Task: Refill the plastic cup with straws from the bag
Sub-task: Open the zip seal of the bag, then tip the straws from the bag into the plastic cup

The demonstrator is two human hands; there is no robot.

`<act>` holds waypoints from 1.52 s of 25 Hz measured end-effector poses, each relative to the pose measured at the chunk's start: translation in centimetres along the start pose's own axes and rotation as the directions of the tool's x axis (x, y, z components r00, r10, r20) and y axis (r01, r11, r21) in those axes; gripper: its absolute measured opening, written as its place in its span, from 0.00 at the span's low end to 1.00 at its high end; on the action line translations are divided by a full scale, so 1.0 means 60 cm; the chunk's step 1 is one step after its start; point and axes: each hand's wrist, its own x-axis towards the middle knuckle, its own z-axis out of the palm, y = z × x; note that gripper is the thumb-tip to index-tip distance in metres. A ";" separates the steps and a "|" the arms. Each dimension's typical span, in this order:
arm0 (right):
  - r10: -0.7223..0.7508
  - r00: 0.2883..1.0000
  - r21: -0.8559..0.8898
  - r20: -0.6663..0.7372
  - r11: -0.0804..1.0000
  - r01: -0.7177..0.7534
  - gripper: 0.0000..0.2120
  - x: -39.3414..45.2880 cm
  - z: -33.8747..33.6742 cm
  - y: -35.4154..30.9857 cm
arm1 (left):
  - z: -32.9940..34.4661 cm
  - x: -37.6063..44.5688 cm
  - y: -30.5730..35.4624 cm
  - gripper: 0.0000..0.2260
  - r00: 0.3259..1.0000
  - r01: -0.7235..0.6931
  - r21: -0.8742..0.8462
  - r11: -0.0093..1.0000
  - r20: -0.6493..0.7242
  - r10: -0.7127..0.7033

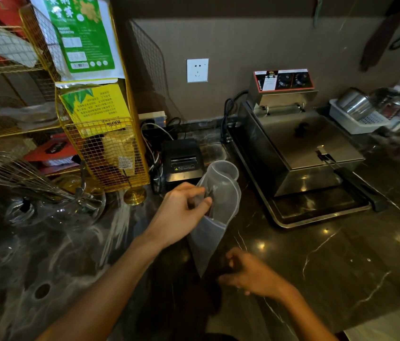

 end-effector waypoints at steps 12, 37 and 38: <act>-0.155 0.953 0.296 -0.259 0.927 0.231 0.16 0.033 0.025 0.029 | -0.005 0.042 0.085 0.14 0.997 0.080 -0.484 0.872 0.046 -0.066; -0.143 0.481 0.054 -0.865 0.926 0.373 0.11 -0.064 -0.375 -0.052 | 0.055 0.236 -0.001 0.11 0.983 0.089 -0.424 0.901 -0.110 -0.149; -0.165 0.477 0.027 -0.863 0.928 0.371 0.10 -0.058 -0.384 -0.059 | 0.058 0.238 -0.007 0.11 0.980 0.113 -0.433 0.894 -0.102 -0.173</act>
